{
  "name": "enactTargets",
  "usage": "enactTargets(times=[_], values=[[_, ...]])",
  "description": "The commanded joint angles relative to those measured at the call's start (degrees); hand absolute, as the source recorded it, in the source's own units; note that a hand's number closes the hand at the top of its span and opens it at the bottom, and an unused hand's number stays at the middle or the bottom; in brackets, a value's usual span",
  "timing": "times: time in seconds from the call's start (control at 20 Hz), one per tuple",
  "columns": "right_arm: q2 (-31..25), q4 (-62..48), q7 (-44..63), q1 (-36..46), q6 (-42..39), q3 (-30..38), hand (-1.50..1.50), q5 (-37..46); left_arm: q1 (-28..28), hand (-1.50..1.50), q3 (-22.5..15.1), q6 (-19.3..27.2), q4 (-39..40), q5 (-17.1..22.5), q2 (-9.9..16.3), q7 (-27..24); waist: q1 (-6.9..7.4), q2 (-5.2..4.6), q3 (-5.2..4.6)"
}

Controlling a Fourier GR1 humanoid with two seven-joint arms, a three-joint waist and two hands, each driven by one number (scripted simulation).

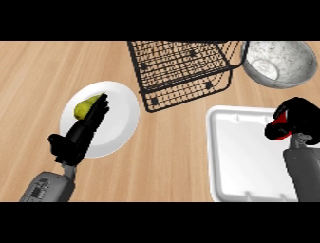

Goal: Pick the can from the tray and place it in the tiered basket

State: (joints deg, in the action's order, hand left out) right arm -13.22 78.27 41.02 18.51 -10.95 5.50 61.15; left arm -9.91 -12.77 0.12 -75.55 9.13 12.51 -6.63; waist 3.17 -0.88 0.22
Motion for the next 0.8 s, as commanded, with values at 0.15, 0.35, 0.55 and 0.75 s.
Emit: enactTargets(times=[0.15, 0.35, 0.55, 0.75], values=[[-8.83, -2.4, -31.49, 8.18, -5.34, -1.31, 1.5, -12.57, -0.04, 0.0, -0.78, -0.87, 0.31, 0.12, -0.57, -0.08, 1.55, -0.53, 0.34], [-10.46, -5.17, -45.18, 13.33, -9.7, 5.93, 1.5, -25.53, -0.58, 0.0, 0.18, -0.8, 0.64, 0.3, -0.02, -0.03, 0.06, -0.23, 0.27], [-16.42, -14.17, -55.17, 22.05, -14.2, 10.22, 1.5, -30.37, -0.14, 0.0, -1.75, -0.19, 0.16, -1.49, -1.04, -0.28, 0.72, -0.3, 0.03], [-18.02, -25.62, -58.82, 32.94, -17.21, 9.46, 1.5, -30.52, -2.07, 0.0, -0.23, -0.06, 1.31, -0.99, -1.53, 0.19, -0.23, 0.02, -0.17]])
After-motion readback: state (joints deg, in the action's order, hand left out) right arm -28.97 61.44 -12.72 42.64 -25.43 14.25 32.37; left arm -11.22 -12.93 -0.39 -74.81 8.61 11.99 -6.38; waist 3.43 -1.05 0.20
